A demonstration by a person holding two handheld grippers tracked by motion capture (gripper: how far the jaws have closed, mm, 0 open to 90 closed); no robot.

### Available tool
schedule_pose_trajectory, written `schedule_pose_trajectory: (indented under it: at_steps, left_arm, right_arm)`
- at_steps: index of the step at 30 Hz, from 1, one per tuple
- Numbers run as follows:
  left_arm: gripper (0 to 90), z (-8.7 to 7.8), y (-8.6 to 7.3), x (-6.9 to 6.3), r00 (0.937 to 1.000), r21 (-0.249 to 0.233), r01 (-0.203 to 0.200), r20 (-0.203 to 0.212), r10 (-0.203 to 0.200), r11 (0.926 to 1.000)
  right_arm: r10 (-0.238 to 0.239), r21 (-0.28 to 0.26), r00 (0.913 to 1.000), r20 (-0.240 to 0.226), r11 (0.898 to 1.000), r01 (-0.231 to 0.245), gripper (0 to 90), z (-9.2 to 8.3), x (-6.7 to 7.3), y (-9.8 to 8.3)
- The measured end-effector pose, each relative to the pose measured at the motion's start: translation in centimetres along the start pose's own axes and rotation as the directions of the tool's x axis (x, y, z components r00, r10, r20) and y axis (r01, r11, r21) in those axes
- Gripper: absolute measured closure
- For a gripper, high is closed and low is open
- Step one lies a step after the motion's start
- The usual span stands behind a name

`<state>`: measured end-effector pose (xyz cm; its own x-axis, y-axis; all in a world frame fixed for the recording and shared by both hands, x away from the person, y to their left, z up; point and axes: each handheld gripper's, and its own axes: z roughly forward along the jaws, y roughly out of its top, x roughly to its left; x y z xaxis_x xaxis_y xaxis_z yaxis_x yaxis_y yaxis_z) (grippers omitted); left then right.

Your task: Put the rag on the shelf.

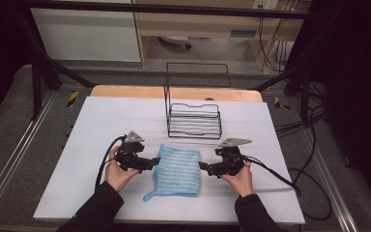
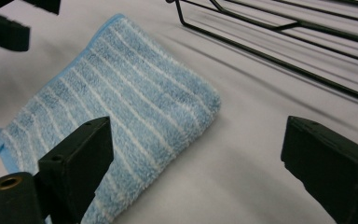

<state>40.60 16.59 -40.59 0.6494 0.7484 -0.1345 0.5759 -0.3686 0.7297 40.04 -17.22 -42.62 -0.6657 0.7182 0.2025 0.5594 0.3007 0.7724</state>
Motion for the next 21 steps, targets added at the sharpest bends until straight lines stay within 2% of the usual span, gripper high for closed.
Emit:
schedule_pose_trajectory:
  at_steps: [5,7,8,11,12,13,14,16,17,21]
  left_arm:
    - [15.6,1.7,1.2,0.0,0.9997,0.005,-0.015,-0.02,0.015,0.9999]
    - [17.7,2.9,1.8,0.1,0.9995,0.011,-0.015,-0.027,0.015,0.9998]
    - [19.5,2.9,1.8,0.1,0.9995,0.011,-0.015,-0.027,0.015,0.9998]
    - [24.5,4.2,2.1,0.6,0.9996,0.031,0.024,-0.015,-0.024,0.9992]
    - [30.3,4.6,2.1,0.8,0.9994,0.037,0.035,-0.006,-0.035,0.9987]
    - [30.3,4.8,2.2,1.0,0.999,0.042,0.045,0.001,-0.045,0.9981]
    - [37.2,5.1,2.2,1.1,0.9987,0.045,0.051,0.005,-0.051,0.9977]
    - [40.6,5.6,2.2,1.5,0.9972,0.05,0.072,0.015,-0.073,0.9961]
    - [45.2,5.8,2.2,1.7,0.9966,0.057,0.079,0.019,-0.08,0.9952]
    - [52.0,6.5,1.9,2.1,0.994,0.088,0.102,0.032,-0.105,0.9909]
  right_arm:
    - [0.021,-0.009,0.9998,-0.001,1.0,-0.021,4.8,-0.4,-0.3,-0.8]
    - [0.03,-0.006,0.9995,-0.002,1.0,-0.03,4.1,-0.5,-0.4,-1.1]
    - [0.03,-0.006,0.9995,-0.002,1.0,-0.03,4.1,-0.5,-0.4,-1.1]
    - [0.03,-0.003,0.9996,-0.002,1.0,-0.03,4.0,-0.5,-0.4,-1.4]
    - [0.029,-0.004,0.9996,-0.001,1.0,-0.029,3.9,-0.5,-0.3,-1.4]
    - [0.029,-0.004,0.9996,-0.001,1.0,-0.029,4.1,-0.5,-0.3,-1.4]
    - [0.031,-0.009,0.9995,-0.002,0.999,-0.031,4.3,-0.5,-0.3,-1.4]
    - [0.03,-0.013,0.9995,-0.001,0.999,-0.03,4.6,-0.5,-0.3,-1.4]
    - [0.032,-0.016,0.9995,0.001,0.999,-0.032,5.3,-0.6,-0.3,-1.4]
    - [0.015,-0.007,0.9999,0.0,1.0,-0.015,6.3,-0.5,-0.4,-1.4]
